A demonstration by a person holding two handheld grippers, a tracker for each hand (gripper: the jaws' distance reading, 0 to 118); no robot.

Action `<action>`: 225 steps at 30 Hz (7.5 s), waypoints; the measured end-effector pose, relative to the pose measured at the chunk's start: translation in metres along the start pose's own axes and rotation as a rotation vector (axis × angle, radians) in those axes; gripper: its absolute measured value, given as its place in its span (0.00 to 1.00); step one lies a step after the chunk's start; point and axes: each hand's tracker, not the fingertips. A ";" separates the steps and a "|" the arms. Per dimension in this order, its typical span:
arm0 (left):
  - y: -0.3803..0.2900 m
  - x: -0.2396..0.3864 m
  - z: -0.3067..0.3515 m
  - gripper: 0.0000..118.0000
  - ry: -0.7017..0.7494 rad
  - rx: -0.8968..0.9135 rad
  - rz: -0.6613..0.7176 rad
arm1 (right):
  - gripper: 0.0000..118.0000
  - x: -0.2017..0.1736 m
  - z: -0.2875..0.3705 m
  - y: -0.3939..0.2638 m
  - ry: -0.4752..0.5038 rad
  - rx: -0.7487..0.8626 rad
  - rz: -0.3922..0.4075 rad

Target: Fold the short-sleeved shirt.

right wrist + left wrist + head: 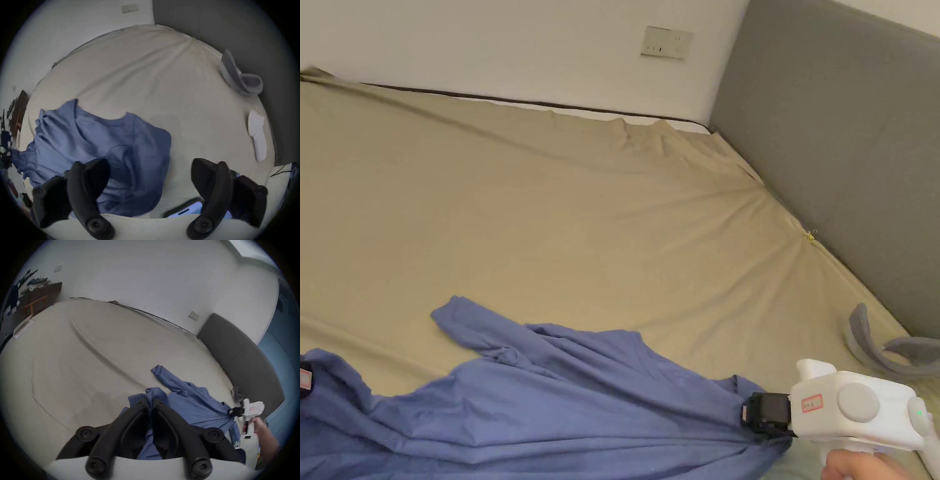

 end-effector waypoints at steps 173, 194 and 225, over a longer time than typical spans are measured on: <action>0.039 -0.043 0.092 0.03 -0.141 0.120 0.225 | 0.02 -0.174 0.245 0.015 0.011 0.848 0.476; 0.350 0.057 0.137 0.03 -0.028 0.210 0.102 | 0.02 -0.185 0.430 0.204 -0.007 0.983 0.298; 0.345 -0.050 -0.037 0.03 -0.069 0.209 0.252 | 0.02 -0.286 0.238 0.295 0.168 0.746 0.367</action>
